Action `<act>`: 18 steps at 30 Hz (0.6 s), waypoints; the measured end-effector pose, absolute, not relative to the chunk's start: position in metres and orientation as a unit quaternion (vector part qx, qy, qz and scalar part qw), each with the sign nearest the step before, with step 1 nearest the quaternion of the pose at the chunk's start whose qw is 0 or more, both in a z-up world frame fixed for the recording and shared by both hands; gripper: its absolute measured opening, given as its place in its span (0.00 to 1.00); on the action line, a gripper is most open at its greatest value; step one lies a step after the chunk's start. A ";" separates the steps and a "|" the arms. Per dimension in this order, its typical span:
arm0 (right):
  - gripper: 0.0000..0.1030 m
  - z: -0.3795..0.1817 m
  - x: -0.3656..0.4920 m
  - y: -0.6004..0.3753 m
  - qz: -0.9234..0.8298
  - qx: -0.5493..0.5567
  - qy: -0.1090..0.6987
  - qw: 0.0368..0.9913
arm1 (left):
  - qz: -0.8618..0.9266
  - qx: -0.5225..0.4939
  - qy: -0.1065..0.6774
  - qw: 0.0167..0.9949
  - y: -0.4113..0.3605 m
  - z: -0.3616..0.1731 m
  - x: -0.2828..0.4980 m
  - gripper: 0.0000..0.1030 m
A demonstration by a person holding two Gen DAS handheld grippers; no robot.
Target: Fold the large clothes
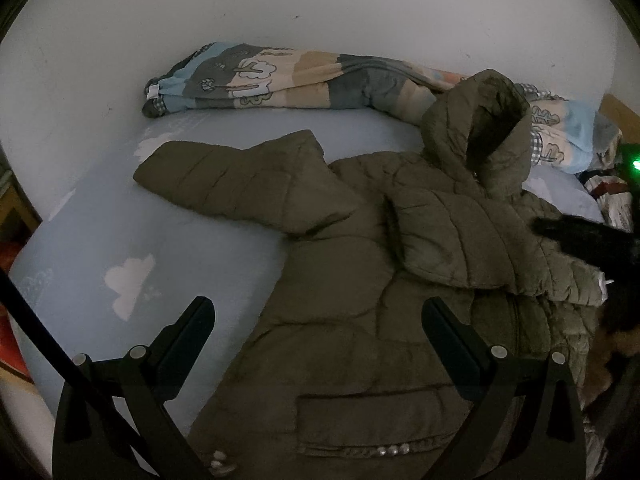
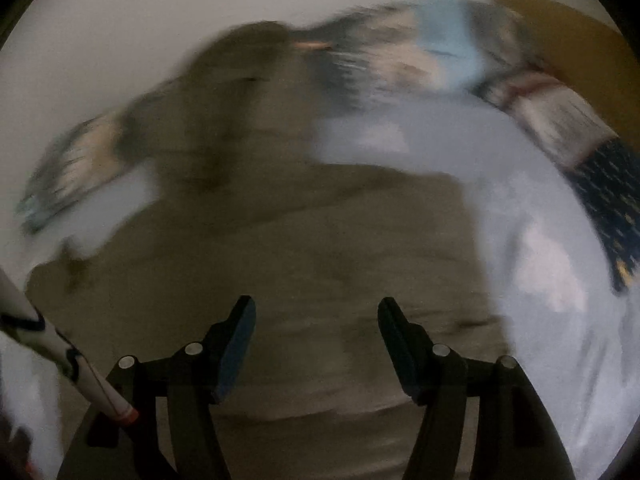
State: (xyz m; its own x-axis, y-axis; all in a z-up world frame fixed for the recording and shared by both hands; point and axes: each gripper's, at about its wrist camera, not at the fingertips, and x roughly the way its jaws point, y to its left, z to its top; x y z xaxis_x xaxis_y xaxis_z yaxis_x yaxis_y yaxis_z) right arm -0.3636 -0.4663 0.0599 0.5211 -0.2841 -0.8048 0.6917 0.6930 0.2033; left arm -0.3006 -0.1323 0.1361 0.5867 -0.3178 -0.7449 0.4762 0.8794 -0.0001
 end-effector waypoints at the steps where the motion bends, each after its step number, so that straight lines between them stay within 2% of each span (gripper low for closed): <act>1: 0.66 0.060 -0.352 -0.453 -0.268 0.267 0.393 0.838 | -0.224 0.099 0.395 0.886 -0.131 0.137 -0.300 1.00; 4: 0.66 0.048 -0.311 -0.421 -0.228 0.254 0.427 0.837 | -0.222 0.097 0.395 0.886 -0.129 0.137 -0.297 1.00; 6: 0.67 0.020 -0.298 -0.399 -0.223 0.242 0.464 0.823 | -0.222 0.097 0.399 0.885 -0.127 0.137 -0.295 1.00; 9: 0.70 0.003 -0.285 -0.401 -0.232 0.219 0.496 0.808 | -0.224 0.095 0.403 0.882 -0.125 0.137 -0.293 1.00; 12: 0.70 0.031 -0.289 -0.399 -0.220 0.229 0.491 0.811 | -0.225 0.088 0.399 0.884 -0.122 0.141 -0.292 1.00; 18: 0.70 0.122 -0.355 -0.379 -0.222 0.232 0.413 0.852 | -0.228 0.087 0.399 0.884 -0.119 0.142 -0.292 1.00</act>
